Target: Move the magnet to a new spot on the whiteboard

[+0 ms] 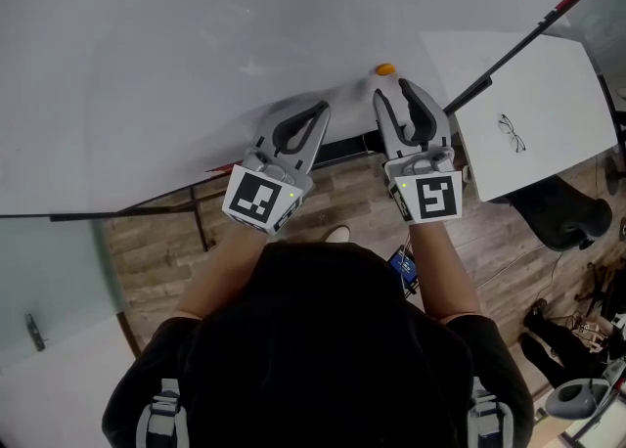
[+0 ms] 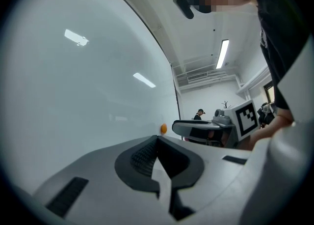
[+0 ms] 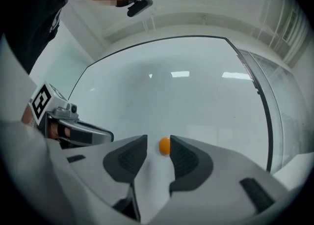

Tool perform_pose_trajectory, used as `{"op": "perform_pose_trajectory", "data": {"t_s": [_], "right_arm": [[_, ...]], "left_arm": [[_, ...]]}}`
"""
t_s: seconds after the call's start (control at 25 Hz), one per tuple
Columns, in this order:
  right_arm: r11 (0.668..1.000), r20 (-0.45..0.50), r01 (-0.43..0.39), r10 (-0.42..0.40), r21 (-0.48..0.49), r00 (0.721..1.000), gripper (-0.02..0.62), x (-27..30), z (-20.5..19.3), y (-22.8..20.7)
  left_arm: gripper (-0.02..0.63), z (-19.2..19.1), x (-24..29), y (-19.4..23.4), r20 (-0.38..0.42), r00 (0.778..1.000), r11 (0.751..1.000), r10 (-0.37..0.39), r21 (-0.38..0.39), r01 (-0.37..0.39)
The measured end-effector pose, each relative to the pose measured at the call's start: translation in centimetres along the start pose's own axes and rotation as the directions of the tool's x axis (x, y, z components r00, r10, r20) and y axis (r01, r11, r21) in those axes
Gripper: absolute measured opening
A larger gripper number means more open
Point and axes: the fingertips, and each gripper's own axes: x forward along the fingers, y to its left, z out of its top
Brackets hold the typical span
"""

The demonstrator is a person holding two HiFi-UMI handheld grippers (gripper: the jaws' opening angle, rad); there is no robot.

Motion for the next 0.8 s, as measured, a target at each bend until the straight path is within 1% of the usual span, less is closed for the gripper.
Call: {"op": "perform_pose_trajectory", "data": {"t_s": [0.16,0.28,0.32,0.44,0.6,0.8], "right_arm": [[0.997,-0.030,-0.016,0.019,0.076,0.999,0.089,-1.5,0.1,2.5],[0.997,-0.059,0.000,0.004,0.078,0.998,0.016,-2.7,0.6,4.6],[0.997,-0.067,0.006,-0.001,0.078,0.998,0.006,-3.1,0.8,5.3],[0.996,-0.093,0.023,-0.014,0.091,0.996,-0.008,-4.0,1.1,7.7],[0.995,-0.125,0.017,-0.004,0.103,0.992,-0.009,-5.1,1.3,11.2],[0.992,-0.160,0.024,-0.005,0.123,0.987,-0.009,-6.8,0.9,13.7]], "left_arm": [[0.002,-0.2,-2.7,0.1,0.004,1.000,1.000,-0.029,-0.009,0.029],[0.002,0.0,-4.8,0.1,0.007,0.999,0.998,-0.051,-0.021,0.052],[0.002,0.0,-5.6,0.1,0.008,0.998,0.998,-0.059,-0.022,0.059],[0.002,-0.2,-7.8,0.1,0.004,0.996,0.996,-0.084,-0.026,0.084],[0.002,-0.6,-10.5,0.3,0.002,0.993,0.992,-0.121,-0.035,0.121],[0.002,-1.5,-12.8,-0.3,-0.012,0.983,0.982,-0.186,-0.036,0.185]]}}
